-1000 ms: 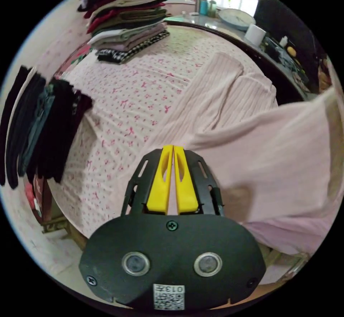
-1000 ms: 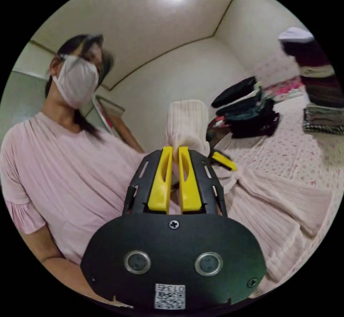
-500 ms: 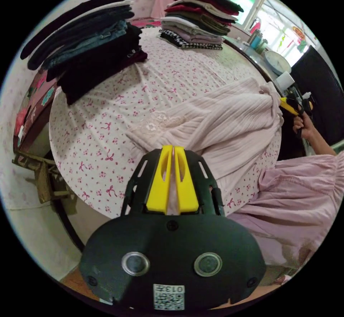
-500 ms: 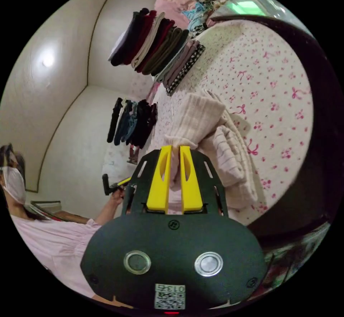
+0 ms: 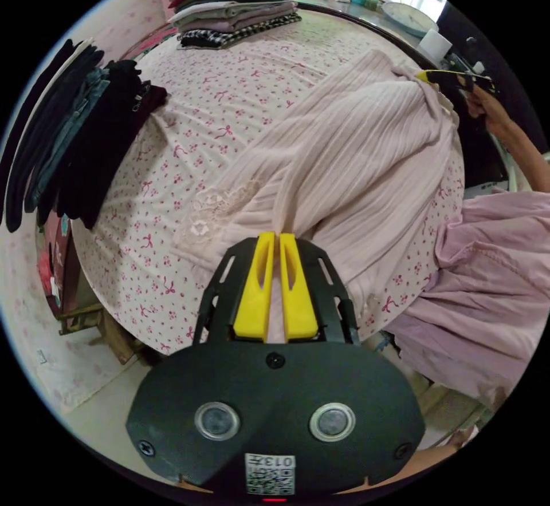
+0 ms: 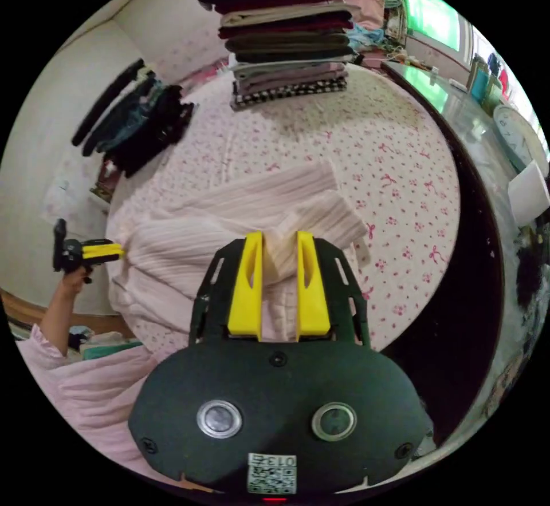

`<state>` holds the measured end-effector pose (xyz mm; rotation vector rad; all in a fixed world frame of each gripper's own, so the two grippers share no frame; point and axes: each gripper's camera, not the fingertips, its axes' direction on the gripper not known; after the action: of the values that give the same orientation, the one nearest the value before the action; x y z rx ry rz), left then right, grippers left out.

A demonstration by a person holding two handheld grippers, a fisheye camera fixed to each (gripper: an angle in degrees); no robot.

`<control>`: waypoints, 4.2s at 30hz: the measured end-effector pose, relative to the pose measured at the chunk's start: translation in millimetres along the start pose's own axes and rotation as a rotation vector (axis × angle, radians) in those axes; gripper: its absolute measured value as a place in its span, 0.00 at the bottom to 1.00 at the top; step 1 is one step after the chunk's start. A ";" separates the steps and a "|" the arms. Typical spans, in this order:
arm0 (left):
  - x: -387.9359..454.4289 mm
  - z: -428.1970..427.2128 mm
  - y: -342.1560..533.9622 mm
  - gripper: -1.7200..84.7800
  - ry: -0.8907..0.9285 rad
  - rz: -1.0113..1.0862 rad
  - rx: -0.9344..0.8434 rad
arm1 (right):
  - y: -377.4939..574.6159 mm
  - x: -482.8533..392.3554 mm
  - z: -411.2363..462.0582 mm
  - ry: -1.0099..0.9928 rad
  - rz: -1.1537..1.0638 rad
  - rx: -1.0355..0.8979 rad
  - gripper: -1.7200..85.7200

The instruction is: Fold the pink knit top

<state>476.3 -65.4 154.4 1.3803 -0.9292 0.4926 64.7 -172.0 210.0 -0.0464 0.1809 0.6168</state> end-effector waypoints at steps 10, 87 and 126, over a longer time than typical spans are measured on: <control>-52.4 -30.7 34.3 0.03 0.180 -0.039 0.118 | 52.5 87.8 -48.9 -0.766 0.095 0.440 0.04; 114.2 -1.7 -23.7 0.02 -0.079 -0.207 0.258 | 66.8 -438.8 167.6 -0.036 -0.902 -0.114 0.02; -47.9 16.1 268.3 0.15 0.370 -0.880 0.285 | -70.2 -611.2 298.7 -0.192 -1.158 -0.340 0.14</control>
<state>236.5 -24.9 278.5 1.7167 0.0940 0.1837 -337.7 -549.1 614.4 -0.3894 -0.1493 -0.5116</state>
